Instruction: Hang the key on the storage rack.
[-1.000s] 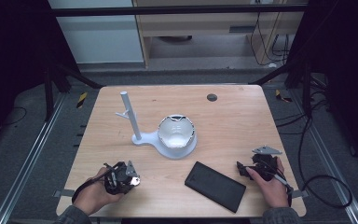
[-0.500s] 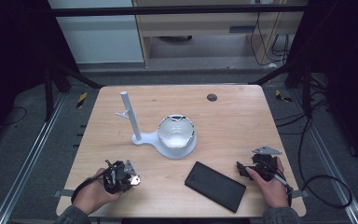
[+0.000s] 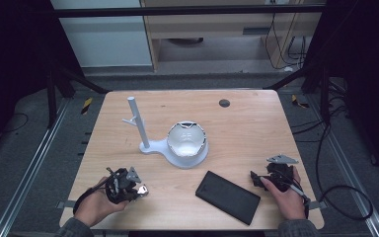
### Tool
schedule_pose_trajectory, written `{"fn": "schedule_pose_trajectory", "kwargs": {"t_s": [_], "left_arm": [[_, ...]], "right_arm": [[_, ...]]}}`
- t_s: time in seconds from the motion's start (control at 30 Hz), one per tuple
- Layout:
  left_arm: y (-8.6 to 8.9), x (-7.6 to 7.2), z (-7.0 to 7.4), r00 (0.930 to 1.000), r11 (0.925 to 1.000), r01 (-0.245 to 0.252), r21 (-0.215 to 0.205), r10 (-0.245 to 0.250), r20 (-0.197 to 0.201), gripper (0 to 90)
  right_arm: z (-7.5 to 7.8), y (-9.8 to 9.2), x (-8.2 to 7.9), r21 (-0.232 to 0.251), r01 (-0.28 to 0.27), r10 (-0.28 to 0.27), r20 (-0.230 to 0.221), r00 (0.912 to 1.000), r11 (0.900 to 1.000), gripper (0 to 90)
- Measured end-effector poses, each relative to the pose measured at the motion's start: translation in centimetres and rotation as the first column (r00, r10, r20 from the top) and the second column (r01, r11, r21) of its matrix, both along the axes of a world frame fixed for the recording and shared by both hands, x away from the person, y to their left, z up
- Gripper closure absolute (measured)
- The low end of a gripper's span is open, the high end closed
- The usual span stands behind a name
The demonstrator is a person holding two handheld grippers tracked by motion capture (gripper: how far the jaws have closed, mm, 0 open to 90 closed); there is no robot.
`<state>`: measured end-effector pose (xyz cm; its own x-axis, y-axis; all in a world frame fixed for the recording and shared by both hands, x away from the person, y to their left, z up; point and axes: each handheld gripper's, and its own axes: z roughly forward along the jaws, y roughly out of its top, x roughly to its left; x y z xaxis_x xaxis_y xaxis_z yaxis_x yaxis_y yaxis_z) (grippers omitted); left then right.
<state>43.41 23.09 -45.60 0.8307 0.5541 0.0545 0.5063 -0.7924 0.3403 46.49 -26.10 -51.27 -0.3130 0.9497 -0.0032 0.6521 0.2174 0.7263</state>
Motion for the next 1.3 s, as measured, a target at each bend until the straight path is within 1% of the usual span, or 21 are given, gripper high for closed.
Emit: {"fn": "schedule_pose_trajectory", "kwargs": {"t_s": [0.17,0.23,0.3,0.43,0.47,0.5,0.57,0.67,0.7,0.73,0.87,0.9,0.93,0.97,1.03,1.07,1.1,1.17,1.2,1.27,1.3], "left_arm": [[0.4,-0.2,0.8,0.9998,0.9994,-0.016,-0.029,0.017,0.010,83.3],[0.5,-0.2,1.1,0.9998,0.9994,-0.014,-0.031,0.015,0.012,83.3],[0.8,-0.3,2.0,0.9994,0.9986,-0.023,-0.048,0.024,0.027,83.3],[0.9,-0.4,3.2,0.9993,0.9991,-0.020,-0.039,0.021,0.031,83.3],[0.9,-0.4,3.2,0.9993,0.9991,-0.020,-0.039,0.021,0.031,83.3],[0.8,-0.4,3.9,0.9991,0.9995,-0.021,-0.025,0.022,0.037,83.3],[0.8,-0.4,4.2,0.9987,0.9995,-0.024,-0.020,0.025,0.045,83.3],[0.8,0.0,5.7,0.9981,0.9996,-0.025,-0.011,0.025,0.057,83.3],[0.8,0.0,5.7,0.9981,0.9996,-0.025,-0.011,0.025,0.057,83.3],[0.9,0.3,6.6,0.9972,0.9996,-0.028,-0.010,0.029,0.070,83.3],[1.0,0.6,8.7,0.9956,0.9995,-0.029,0.008,0.028,0.089,83.3],[1.0,0.6,8.7,0.9956,0.9995,-0.029,0.008,0.028,0.089,83.3],[1.1,0.8,9.9,0.9947,0.9994,-0.033,0.007,0.033,0.097,83.3],[1.1,0.8,9.9,0.9947,0.9994,-0.033,0.007,0.033,0.097,83.3],[1.4,1.1,11.3,0.9933,0.9992,-0.041,0.005,0.040,0.109,83.3],[1.5,1.3,11.9,0.9927,0.9990,-0.045,0.002,0.044,0.112,83.3],[1.5,1.3,11.9,0.9927,0.9990,-0.045,0.002,0.044,0.112,83.3],[1.8,1.6,13.0,0.9915,0.9985,-0.054,-0.004,0.054,0.118,83.3],[2.0,1.9,13.9,0.9919,0.9984,-0.054,-0.015,0.055,0.115,83.3],[2.1,2.1,14.9,0.9904,0.9975,-0.063,-0.031,0.066,0.121,83.3],[2.1,2.1,14.9,0.9904,0.9975,-0.063,-0.031,0.066,0.121,83.3]], "right_arm": [[0.0,0.0,0.0,0.000,0.000,0.000,0.000,1.0000,1.000,1.8],[0.0,0.0,0.0,0.000,0.000,0.000,0.000,1.0000,1.000,1.8],[0.0,0.0,0.0,0.000,0.000,0.000,0.000,1.0000,1.000,1.8],[0.0,0.0,0.0,-0.001,0.000,0.000,0.001,1.0000,1.000,1.8],[0.0,0.0,0.0,-0.001,0.000,0.000,0.001,1.0000,1.000,1.8],[0.0,0.0,0.0,-0.002,-0.001,0.001,0.001,1.0000,1.000,1.8],[0.0,0.0,0.0,-0.001,-0.001,0.001,0.001,1.0000,1.000,1.8],[0.0,0.0,0.0,-0.002,0.001,-0.001,0.002,1.0000,1.000,1.8],[0.0,0.0,0.0,-0.002,0.001,-0.001,0.002,1.0000,1.000,1.8],[0.0,0.0,0.0,0.001,0.001,-0.001,0.001,1.0000,1.000,1.8],[0.0,0.0,0.0,-0.001,0.001,-0.001,0.002,1.0000,1.000,1.8],[0.0,0.0,0.0,-0.001,0.001,-0.001,0.002,1.0000,1.000,1.8],[0.0,0.0,0.0,0.001,0.001,-0.001,0.000,1.0000,1.000,1.8],[0.0,0.0,0.0,0.001,0.001,-0.001,0.000,1.0000,1.000,1.8],[0.0,0.0,0.0,0.001,0.001,-0.001,0.001,1.0000,1.000,1.8],[0.0,0.0,0.0,0.001,0.001,-0.001,0.001,1.0000,1.000,1.8],[0.0,0.0,0.0,0.001,0.001,-0.001,0.001,1.0000,1.000,1.8],[0.0,0.1,0.0,0.001,0.001,-0.001,0.001,1.0000,1.000,1.8],[0.0,0.1,0.0,0.001,0.001,-0.001,0.001,1.0000,1.000,1.8],[0.0,0.1,0.0,0.001,0.001,-0.001,0.001,1.0000,1.000,1.8],[0.0,0.1,0.0,0.001,0.001,-0.001,0.001,1.0000,1.000,1.8]]}}
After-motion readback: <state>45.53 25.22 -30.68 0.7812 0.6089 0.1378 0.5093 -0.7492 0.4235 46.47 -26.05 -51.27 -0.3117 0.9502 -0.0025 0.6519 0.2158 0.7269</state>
